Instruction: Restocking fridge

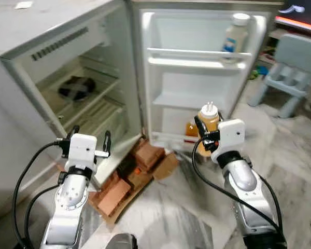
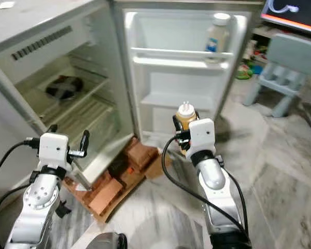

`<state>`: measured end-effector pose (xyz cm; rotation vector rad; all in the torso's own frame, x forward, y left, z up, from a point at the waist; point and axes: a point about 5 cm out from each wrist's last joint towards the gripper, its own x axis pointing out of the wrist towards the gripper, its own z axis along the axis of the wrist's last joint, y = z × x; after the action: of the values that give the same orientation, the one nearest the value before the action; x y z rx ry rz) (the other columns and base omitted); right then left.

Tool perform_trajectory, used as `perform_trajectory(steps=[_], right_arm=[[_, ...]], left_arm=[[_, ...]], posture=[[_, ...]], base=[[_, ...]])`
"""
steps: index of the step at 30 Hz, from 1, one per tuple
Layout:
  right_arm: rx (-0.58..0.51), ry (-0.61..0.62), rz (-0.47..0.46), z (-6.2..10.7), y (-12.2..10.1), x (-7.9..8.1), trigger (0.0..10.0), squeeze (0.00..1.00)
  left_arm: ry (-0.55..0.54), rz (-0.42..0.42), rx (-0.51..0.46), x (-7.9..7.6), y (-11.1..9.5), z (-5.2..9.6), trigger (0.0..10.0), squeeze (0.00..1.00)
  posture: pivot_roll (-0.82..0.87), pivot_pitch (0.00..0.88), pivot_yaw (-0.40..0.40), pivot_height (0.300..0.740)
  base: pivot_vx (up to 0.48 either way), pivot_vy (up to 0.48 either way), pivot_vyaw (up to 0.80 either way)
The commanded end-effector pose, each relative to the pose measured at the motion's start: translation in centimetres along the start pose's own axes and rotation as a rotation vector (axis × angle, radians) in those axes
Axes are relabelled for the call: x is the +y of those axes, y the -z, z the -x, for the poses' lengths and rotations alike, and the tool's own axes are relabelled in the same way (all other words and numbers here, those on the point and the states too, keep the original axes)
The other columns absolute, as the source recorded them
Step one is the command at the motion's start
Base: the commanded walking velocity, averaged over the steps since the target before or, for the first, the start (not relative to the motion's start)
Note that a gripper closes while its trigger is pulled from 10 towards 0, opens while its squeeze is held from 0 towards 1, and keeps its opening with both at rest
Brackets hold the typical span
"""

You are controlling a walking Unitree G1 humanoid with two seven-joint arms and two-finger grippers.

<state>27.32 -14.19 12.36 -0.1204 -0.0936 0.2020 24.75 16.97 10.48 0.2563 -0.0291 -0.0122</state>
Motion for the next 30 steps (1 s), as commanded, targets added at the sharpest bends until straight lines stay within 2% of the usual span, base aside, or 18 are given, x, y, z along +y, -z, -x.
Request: perform_trajectory(steps=[1,30], right_arm=[[-0.014,-0.002,-0.01,-0.3,-0.34,0.16,10.0,0.0],[-0.013,-0.01,-0.018,-0.45,-0.3,0.35,10.0,0.0]], left_arm=[[0.012,0.01,-0.002,-0.12,-0.03,-0.13,10.0,0.0],[0.03,0.014,-0.003,-0.43,-0.02,-0.32,10.0,0.0]], posture=[[0.06,0.056,-0.001,0.74],[0.06,0.06,-0.002,0.74]], base=[[0.311,0.0,0.0],[0.318,0.0,0.0]])
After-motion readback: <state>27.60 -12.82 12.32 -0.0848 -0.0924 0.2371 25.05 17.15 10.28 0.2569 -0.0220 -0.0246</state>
